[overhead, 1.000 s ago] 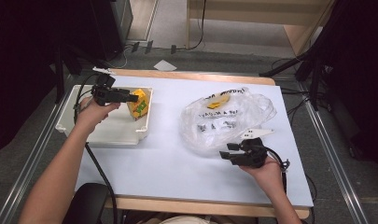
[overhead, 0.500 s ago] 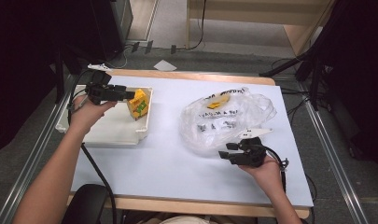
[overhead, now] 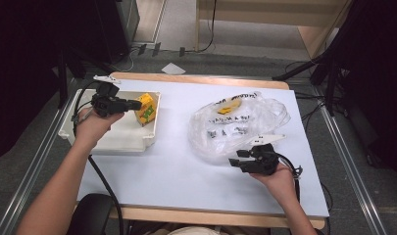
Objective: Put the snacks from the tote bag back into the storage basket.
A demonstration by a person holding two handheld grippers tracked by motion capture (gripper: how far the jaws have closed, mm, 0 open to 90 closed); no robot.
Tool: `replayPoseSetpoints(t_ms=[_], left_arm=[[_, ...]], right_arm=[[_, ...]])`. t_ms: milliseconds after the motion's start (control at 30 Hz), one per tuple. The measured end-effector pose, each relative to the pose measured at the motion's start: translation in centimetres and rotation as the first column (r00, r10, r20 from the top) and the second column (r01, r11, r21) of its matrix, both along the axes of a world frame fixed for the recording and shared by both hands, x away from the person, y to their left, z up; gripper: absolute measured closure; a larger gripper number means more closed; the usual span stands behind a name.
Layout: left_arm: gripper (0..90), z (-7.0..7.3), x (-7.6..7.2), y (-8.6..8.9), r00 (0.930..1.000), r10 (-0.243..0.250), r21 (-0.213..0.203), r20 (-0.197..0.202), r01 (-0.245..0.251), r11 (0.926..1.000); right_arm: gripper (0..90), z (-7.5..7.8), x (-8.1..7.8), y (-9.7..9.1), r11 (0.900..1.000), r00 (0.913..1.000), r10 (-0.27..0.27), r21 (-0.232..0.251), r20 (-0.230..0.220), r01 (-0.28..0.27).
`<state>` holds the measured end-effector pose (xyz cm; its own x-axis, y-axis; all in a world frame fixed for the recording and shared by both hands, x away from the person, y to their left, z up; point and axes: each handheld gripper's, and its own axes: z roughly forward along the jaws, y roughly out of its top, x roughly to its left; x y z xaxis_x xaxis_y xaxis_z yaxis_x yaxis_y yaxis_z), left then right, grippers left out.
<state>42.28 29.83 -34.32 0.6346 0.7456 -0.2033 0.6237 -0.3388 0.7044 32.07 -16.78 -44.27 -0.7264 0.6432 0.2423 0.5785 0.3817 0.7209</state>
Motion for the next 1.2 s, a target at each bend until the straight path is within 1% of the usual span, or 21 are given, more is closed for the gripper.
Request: replayPoseSetpoints(t_ms=[133, 167, 200, 233, 267, 300, 467, 533, 633, 767, 833, 900, 933, 967, 1033, 1133, 1200], left_arm=[[87.0, -0.6, -0.1, -0.3, 1.0000, 0.008, -0.001, 0.001, -0.008, 1.0000], [87.2, -0.8, -0.1, -0.4, 1.0000, 0.008, 0.002, -0.005, -0.008, 1.0000], [87.9, -0.9, -0.2, -0.5, 0.9999, 0.012, 0.016, 0.001, -0.012, 0.9998], [89.2, -1.0, -0.2, -0.5, 0.9999, 0.013, 0.015, -0.003, -0.013, 0.9998], [90.0, -1.2, -0.2, -0.5, 0.9998, 0.018, 0.003, -0.008, -0.018, 0.9998], [90.0, -1.4, -0.2, -0.6, 0.9998, 0.012, 0.005, -0.015, -0.012, 0.9999], [90.0, -2.9, 0.0, -0.9, 0.9990, 0.022, 0.035, -0.038, -0.021, 0.9992], [90.0, -3.3, 0.0, -0.9, 0.9987, 0.032, 0.026, -0.040, -0.031, 0.9992], [90.0, -3.9, 0.1, -0.9, 0.9982, 0.037, 0.031, -0.048, -0.035, 0.9989], [90.0, -4.7, 0.2, -0.9, 0.9977, 0.043, 0.061, -0.053, -0.040, 0.9973], [90.0, -5.0, 0.4, -0.6, 0.9967, 0.055, 0.064, -0.060, -0.051, 0.9966], [90.0, -5.3, 0.5, -0.4, 0.9956, 0.065, 0.056, -0.068, -0.061, 0.9966], [90.0, -5.4, 0.6, -0.3, 0.9955, 0.066, 0.058, -0.068, -0.062, 0.9964], [90.0, -5.5, 0.6, -0.3, 0.9953, 0.068, 0.050, -0.070, -0.064, 0.9967], [90.0, -5.8, 0.8, -0.3, 0.9947, 0.075, 0.054, -0.070, -0.071, 0.9960], [90.0, -6.4, 0.9, -0.2, 0.9939, 0.075, 0.061, -0.081, -0.070, 0.9957], [90.0, -6.7, 1.0, -0.3, 0.9940, 0.076, 0.068, -0.078, -0.071, 0.9952]], right_arm=[[50.7, 0.0, 0.0, 0.0, 1.0000, 1.0000, 0.000, 0.002, 0.000, 0.000], [50.8, 0.0, 0.0, 0.0, 1.0000, 1.0000, 0.003, 0.000, 0.002, -0.003], [50.8, 0.0, 0.0, 0.0, 1.0000, 1.0000, 0.003, 0.000, 0.002, -0.003], [50.8, 0.0, 0.0, 0.0, 1.0000, 1.0000, 0.003, 0.000, 0.002, -0.003], [50.9, 0.0, 0.0, 0.0, 1.0000, 1.0000, 0.003, 0.000, -0.002, -0.003], [50.9, 0.0, 0.0, 0.0, 1.0000, 1.0000, 0.003, 0.000, -0.002, -0.003], [51.6, 0.0, 0.0, 0.0, 1.0000, 1.0000, 0.004, 0.000, -0.002, -0.004], [51.8, 0.0, 0.0, 0.0, 1.0000, 1.0000, 0.006, 0.000, -0.001, -0.006], [51.9, 0.0, 0.0, 0.0, 1.0000, 1.0000, 0.007, 0.000, -0.003, -0.007], [51.9, 0.0, 0.0, 0.0, 1.0000, 1.0000, 0.007, 0.000, -0.005, -0.007], [51.9, 0.0, 0.0, 0.0, 1.0000, 1.0000, 0.006, 0.000, -0.002, -0.006], [51.9, 0.0, 0.0, 0.0, 1.0000, 1.0000, 0.007, 0.000, -0.004, -0.007], [51.9, -0.1, 0.0, 0.0, 1.0000, 1.0000, 0.007, 0.000, -0.004, -0.007], [51.9, -0.1, 0.0, 0.0, 1.0000, 1.0000, 0.006, -0.001, -0.006, -0.006], [51.9, -0.1, 0.0, 0.1, 1.0000, 1.0000, 0.005, 0.000, -0.008, -0.005], [51.8, -0.1, 0.0, 0.1, 1.0000, 1.0000, 0.005, 0.000, -0.007, -0.005], [51.9, -0.1, 0.0, 0.0, 1.0000, 1.0000, 0.005, 0.000, -0.007, -0.005]])
